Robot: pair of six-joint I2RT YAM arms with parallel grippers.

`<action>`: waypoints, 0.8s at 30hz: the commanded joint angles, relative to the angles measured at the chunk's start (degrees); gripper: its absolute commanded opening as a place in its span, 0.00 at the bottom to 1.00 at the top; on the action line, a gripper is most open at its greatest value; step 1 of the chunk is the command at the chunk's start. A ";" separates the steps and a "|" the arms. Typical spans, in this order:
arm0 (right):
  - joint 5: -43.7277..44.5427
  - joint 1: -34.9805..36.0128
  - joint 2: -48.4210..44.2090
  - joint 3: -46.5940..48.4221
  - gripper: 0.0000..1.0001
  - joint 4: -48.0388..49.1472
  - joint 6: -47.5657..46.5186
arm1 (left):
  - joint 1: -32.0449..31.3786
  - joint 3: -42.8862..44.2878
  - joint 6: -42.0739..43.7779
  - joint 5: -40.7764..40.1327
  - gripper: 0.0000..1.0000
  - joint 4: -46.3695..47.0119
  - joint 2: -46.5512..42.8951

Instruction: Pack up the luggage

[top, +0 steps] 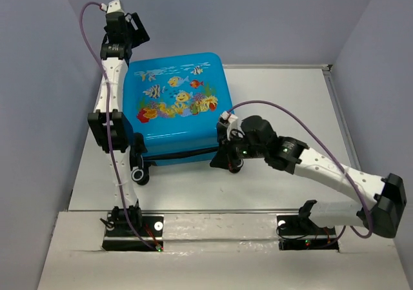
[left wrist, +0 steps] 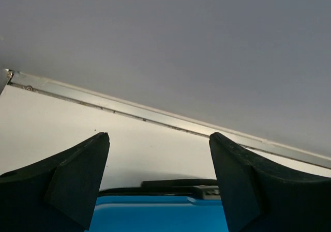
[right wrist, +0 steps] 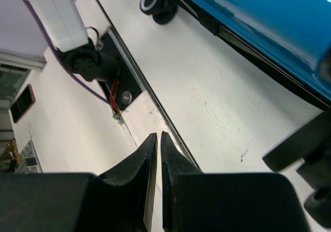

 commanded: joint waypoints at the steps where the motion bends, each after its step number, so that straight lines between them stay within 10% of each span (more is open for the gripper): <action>1: 4.38 4.34 8.15 5.25 0.12 0.26 -3.05 | 4.38 4.23 0.55 7.74 0.90 8.83 2.40; 16: 28.92 1.72 20.84 10.98 0.07 -5.63 -7.72 | 4.65 0.02 4.68 36.12 0.85 19.15 16.65; 24: 28.59 -9.16 17.94 8.86 0.07 -0.19 -7.63 | 1.04 -24.39 5.75 35.78 0.85 20.37 3.85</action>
